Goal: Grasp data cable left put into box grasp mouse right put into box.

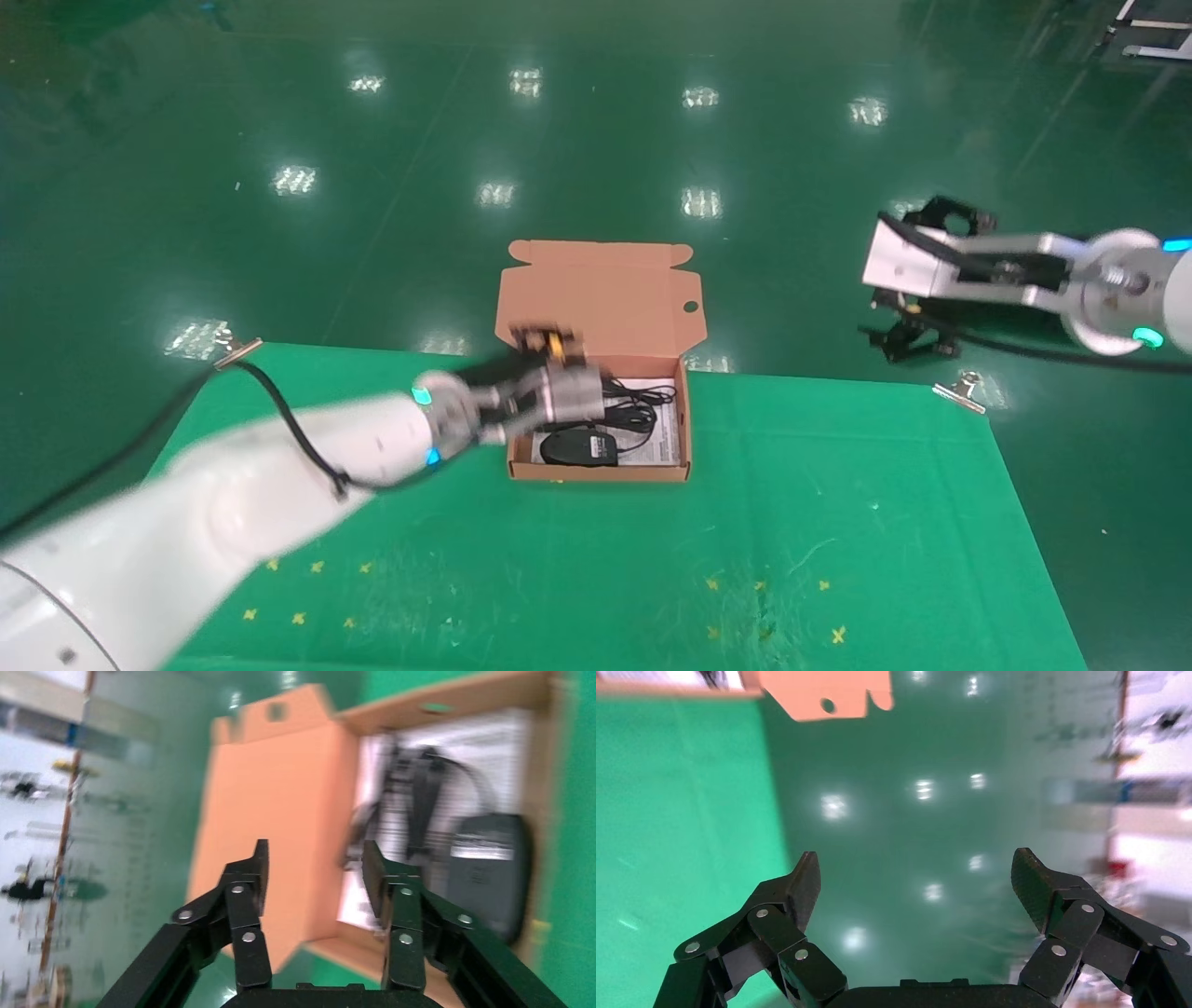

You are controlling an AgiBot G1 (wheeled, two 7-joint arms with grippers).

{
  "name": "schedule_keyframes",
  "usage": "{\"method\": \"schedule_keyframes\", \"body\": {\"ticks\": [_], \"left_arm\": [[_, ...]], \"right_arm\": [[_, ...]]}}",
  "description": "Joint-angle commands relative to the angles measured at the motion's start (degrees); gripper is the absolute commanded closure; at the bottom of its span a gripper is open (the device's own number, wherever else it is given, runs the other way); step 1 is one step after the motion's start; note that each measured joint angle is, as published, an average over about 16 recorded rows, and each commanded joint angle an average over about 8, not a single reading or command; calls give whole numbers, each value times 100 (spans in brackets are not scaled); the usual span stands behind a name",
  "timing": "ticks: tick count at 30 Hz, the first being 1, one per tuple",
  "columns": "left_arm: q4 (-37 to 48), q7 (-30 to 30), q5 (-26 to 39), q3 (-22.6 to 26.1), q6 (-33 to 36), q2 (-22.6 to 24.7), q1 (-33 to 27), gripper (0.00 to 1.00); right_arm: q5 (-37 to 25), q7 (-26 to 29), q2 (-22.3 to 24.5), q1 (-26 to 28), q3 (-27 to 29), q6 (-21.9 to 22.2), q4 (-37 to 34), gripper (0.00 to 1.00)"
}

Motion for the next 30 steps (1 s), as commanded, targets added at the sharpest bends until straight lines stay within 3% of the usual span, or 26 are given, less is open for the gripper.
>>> {"method": "schedule_keyframes", "body": {"ticks": [1,9,30], "left_arm": [[-80,-142,-47,-104,-37,-77,-128,0],[-254,-289,-255,-334,225,-284,-138,0],[-1194,-461,-2441,-1908,2699,-1582,704,0]], "right_arm": [[-30,-147,-39,112,7,-35,7,0],[89,-569,-141,204,226,-466,4,0],[2540,-1436,68,-1833,2783,-1989,-99,0]]}}
